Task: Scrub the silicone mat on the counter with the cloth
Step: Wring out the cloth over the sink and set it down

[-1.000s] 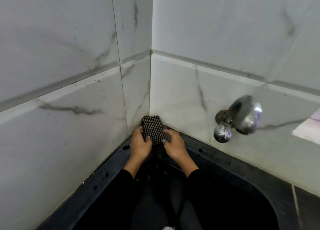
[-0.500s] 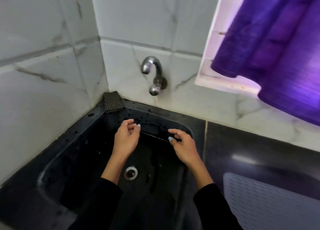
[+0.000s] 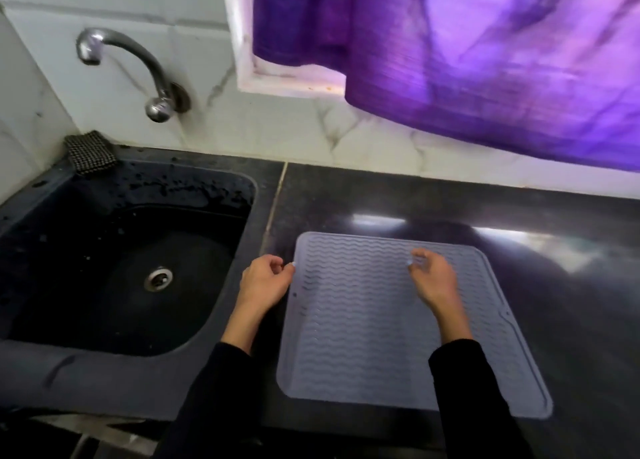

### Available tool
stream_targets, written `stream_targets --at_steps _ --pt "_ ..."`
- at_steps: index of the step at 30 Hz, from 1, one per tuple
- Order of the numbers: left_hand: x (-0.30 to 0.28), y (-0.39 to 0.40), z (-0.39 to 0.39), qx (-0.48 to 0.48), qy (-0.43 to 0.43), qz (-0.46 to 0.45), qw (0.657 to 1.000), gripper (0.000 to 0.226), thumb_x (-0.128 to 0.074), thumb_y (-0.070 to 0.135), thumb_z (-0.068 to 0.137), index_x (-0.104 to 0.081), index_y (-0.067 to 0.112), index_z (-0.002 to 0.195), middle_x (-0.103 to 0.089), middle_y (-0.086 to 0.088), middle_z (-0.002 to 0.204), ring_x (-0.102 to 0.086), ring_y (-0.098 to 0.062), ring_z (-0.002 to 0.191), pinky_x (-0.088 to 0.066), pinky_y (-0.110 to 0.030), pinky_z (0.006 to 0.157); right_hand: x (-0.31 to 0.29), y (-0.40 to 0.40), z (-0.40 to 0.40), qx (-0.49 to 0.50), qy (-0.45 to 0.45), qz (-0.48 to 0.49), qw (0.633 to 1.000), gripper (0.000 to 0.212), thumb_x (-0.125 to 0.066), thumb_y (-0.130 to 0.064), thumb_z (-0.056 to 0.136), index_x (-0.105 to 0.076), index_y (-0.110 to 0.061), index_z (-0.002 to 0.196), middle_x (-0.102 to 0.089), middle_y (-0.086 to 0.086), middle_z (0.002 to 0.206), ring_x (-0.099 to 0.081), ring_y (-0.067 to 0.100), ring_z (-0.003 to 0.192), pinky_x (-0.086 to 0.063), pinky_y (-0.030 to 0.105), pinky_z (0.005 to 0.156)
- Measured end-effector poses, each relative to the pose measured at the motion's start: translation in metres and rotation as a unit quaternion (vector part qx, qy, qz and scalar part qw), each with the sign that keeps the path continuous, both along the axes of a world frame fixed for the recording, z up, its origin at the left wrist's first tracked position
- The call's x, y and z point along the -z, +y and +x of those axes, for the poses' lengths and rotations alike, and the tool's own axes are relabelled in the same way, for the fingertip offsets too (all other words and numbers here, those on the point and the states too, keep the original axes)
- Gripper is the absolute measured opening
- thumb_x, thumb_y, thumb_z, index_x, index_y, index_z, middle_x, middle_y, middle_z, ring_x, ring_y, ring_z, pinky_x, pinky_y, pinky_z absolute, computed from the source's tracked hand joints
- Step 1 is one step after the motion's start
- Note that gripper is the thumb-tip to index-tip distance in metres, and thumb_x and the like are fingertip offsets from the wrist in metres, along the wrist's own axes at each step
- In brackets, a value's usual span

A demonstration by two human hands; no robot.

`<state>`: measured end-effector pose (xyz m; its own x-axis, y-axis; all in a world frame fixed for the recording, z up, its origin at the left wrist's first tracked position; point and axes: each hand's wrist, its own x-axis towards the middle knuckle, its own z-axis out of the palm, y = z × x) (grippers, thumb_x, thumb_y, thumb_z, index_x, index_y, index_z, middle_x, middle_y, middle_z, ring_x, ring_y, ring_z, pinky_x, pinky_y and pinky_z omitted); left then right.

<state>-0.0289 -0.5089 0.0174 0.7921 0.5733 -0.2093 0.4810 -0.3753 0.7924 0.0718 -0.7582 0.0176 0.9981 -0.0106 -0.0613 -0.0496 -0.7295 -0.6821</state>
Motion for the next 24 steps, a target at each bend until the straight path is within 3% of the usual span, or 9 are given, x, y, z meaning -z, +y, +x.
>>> stream_targets --at_steps 3,6,11,13,16,19,24 --pt "0.009 -0.014 0.005 0.028 0.064 0.054 0.996 0.048 -0.062 0.039 0.084 -0.057 0.007 0.119 -0.063 -0.010 0.116 -0.055 -0.028 0.113 -0.043 -0.036 0.095 0.009 -0.051 0.000 0.080 0.005 -0.051 0.995 0.036 -0.058 -0.011 0.085 -0.059 -0.004 0.120 -0.062 0.024 0.118 -0.059 0.035 0.109 -0.043 0.037 0.096" --pt "0.016 -0.021 0.007 0.040 0.101 0.101 0.989 0.057 -0.060 0.043 0.084 -0.051 0.006 0.125 -0.057 -0.014 0.124 -0.052 -0.030 0.116 -0.043 -0.036 0.091 0.014 -0.081 -0.002 0.174 0.030 -0.131 0.976 0.045 -0.057 -0.022 0.085 -0.051 -0.003 0.125 -0.048 0.027 0.128 -0.046 0.043 0.117 -0.040 0.046 0.097" --pt "0.021 -0.024 0.014 0.034 0.128 0.134 0.982 0.047 -0.063 0.042 0.081 -0.055 0.003 0.107 -0.059 -0.015 0.111 -0.056 -0.033 0.103 -0.042 -0.034 0.077 0.014 -0.097 -0.002 0.268 0.103 -0.125 0.950 0.067 -0.063 -0.033 0.083 -0.037 0.006 0.130 -0.035 0.029 0.137 -0.034 0.043 0.126 -0.030 0.049 0.103" --pt "0.021 -0.022 0.018 0.030 0.148 0.117 0.982 0.045 -0.065 0.040 0.078 -0.057 0.002 0.100 -0.062 -0.015 0.104 -0.058 -0.033 0.097 -0.041 -0.031 0.068 0.012 -0.102 0.002 0.276 0.116 -0.124 0.946 0.065 -0.063 -0.029 0.082 -0.039 0.008 0.129 -0.040 0.029 0.135 -0.039 0.042 0.125 -0.033 0.048 0.103" --pt "0.020 -0.015 0.024 0.020 0.167 0.087 0.982 0.032 -0.066 0.033 0.075 -0.061 0.002 0.084 -0.066 -0.015 0.092 -0.063 -0.030 0.085 -0.046 -0.030 0.063 -0.002 -0.107 0.009 0.266 0.111 -0.102 0.952 0.046 -0.059 -0.017 0.083 -0.052 0.004 0.123 -0.050 0.030 0.127 -0.049 0.044 0.118 -0.041 0.048 0.097" --pt "0.018 -0.009 0.029 0.030 0.158 0.008 0.987 0.019 -0.061 0.022 0.076 -0.064 0.007 0.064 -0.068 -0.009 0.071 -0.063 -0.021 0.060 -0.051 -0.024 0.053 -0.030 -0.100 0.018 0.258 0.089 -0.076 0.959 0.035 -0.061 -0.013 0.084 -0.061 -0.008 0.119 -0.054 0.029 0.125 -0.051 0.044 0.116 -0.043 0.046 0.094" --pt "0.009 -0.007 0.021 0.024 0.057 -0.104 0.993 0.016 -0.063 0.012 0.082 -0.055 0.009 0.069 -0.060 -0.004 0.057 -0.056 -0.016 0.045 -0.050 -0.024 0.046 -0.083 -0.072 0.036 0.194 -0.032 -0.036 0.980 0.027 -0.069 -0.012 0.077 -0.070 -0.017 0.103 -0.067 0.020 0.109 -0.060 0.038 0.104 -0.047 0.040 0.088"
